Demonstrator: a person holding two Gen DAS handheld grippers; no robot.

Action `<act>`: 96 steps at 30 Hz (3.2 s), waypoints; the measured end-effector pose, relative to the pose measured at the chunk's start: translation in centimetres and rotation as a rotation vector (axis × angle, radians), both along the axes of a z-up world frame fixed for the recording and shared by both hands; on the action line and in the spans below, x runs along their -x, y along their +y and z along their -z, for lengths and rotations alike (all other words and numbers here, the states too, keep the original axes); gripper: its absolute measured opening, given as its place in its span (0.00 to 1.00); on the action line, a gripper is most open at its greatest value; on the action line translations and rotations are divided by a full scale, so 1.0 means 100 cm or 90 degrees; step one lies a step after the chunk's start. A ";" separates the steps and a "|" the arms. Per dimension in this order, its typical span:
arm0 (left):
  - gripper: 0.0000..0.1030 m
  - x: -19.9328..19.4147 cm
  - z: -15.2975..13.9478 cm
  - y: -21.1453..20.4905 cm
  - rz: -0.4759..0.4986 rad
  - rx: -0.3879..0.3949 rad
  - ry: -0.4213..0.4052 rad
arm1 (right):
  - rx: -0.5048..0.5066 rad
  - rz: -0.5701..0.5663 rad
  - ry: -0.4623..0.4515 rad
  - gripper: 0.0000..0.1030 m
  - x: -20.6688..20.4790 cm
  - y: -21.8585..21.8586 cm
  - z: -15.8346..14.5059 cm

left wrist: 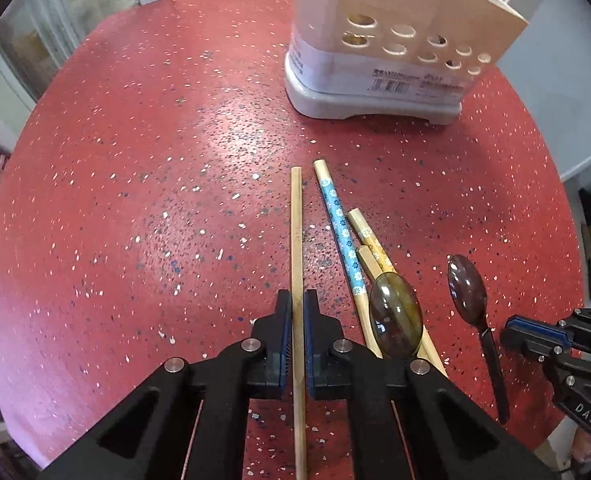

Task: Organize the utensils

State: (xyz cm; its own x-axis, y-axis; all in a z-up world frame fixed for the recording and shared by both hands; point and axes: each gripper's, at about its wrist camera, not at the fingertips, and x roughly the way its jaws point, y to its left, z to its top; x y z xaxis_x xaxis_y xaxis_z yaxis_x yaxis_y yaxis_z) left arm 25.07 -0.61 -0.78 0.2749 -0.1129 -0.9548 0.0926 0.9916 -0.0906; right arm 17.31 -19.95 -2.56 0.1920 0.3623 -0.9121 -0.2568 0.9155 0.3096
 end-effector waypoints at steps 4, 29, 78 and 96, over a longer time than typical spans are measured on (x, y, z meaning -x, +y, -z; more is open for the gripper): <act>0.33 0.013 -0.001 0.004 -0.013 0.025 -0.016 | 0.027 -0.015 0.001 0.27 -0.001 0.015 0.000; 0.33 0.098 -0.082 0.044 -0.042 0.158 -0.211 | 0.014 -0.037 -0.085 0.12 0.013 0.016 -0.038; 0.34 0.005 -0.141 0.073 -0.219 0.178 -0.234 | -0.126 0.007 -0.290 0.12 -0.105 -0.008 -0.165; 1.00 -0.046 0.024 0.051 -0.272 0.057 -0.029 | -0.151 0.018 -0.239 0.12 -0.087 -0.036 -0.132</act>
State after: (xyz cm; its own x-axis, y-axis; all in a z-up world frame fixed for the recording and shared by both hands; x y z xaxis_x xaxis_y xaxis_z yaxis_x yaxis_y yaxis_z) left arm 29.64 4.52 -3.22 0.3558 -0.0622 -0.9325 -0.3181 0.9302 -0.1834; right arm 26.04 -23.53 10.68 0.5070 0.5423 -0.6699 -0.3667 0.8391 0.4017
